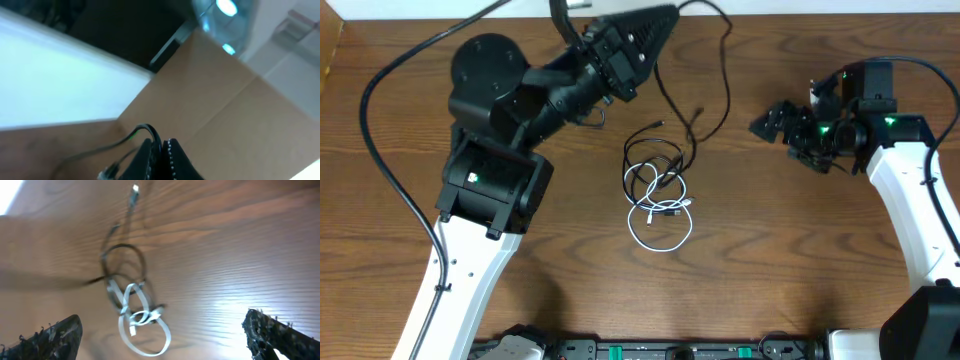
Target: Untangle cables
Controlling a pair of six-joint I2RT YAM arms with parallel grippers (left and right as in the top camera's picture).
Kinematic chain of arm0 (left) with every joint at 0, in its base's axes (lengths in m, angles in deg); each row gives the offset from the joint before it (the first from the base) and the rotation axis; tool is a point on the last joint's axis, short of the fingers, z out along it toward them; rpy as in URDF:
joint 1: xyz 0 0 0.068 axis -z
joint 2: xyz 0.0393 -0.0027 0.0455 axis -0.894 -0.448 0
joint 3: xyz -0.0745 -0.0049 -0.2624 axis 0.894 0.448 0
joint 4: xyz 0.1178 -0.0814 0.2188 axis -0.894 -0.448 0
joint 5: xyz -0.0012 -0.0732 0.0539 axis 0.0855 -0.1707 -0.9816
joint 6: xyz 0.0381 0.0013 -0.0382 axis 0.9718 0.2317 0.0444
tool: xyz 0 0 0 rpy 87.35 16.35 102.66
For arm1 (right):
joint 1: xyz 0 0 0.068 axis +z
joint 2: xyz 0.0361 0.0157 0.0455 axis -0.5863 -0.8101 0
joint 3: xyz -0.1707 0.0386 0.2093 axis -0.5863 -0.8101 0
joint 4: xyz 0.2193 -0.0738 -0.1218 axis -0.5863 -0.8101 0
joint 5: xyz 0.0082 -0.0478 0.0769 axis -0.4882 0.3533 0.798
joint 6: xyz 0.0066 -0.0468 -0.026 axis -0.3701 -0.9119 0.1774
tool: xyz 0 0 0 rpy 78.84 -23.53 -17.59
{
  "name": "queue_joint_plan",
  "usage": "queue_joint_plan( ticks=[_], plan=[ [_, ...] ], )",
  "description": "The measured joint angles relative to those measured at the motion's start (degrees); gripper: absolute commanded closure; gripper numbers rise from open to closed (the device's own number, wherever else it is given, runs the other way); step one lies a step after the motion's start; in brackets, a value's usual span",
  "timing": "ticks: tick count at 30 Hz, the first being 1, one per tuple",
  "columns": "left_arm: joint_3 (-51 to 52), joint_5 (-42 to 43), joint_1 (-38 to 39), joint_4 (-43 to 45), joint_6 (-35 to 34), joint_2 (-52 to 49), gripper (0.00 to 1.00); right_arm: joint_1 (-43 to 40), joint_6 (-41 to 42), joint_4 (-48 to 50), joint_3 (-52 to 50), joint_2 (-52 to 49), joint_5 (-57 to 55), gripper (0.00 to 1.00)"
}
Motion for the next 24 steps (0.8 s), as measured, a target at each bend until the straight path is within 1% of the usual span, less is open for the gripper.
queue_joint_plan(
  ticks=[3, 5, 8, 11, 14, 17, 20, 24],
  plan=[
    [0.0, -0.2, 0.0, 6.3, -1.9, 0.0, 0.93, 0.4, -0.4, 0.5, -1.4, 0.0, -2.7, 0.01],
    [0.0, -0.8, 0.0, 8.7, -3.2, 0.1, 0.93, 1.0, -0.7, 1.4, -2.4, 0.0, -3.7, 0.01],
    [0.0, -2.8, 0.0, 8.7, -4.9, 0.2, 0.92, 2.1, -1.0, 2.8, -3.6, 0.0, -4.4, 0.01],
    [0.0, -6.6, 0.0, 5.3, -5.2, 0.2, 0.93, 3.1, -1.1, 3.3, -3.7, 0.0, -5.0, 0.01],
    [0.0, -11.8, 0.0, 3.5, -3.1, 0.1, 0.93, 4.4, -1.2, 4.0, -3.7, 0.0, -5.2, 0.01],
    [0.0, -18.0, 0.0, 5.0, 0.9, -0.3, 0.93, 5.6, -1.2, 4.3, -3.7, 0.0, -5.2, 0.01],
    [0.0, -23.5, 0.0, 9.3, 3.1, -1.4, 0.93, 6.7, -1.2, 4.7, -3.7, 0.0, -5.2, 0.01],
    [0.0, -28.6, 0.0, 18.2, 4.7, -4.5, 0.92, 7.9, -1.3, 6.1, -3.8, 0.0, -5.3, 0.01]
  ],
)
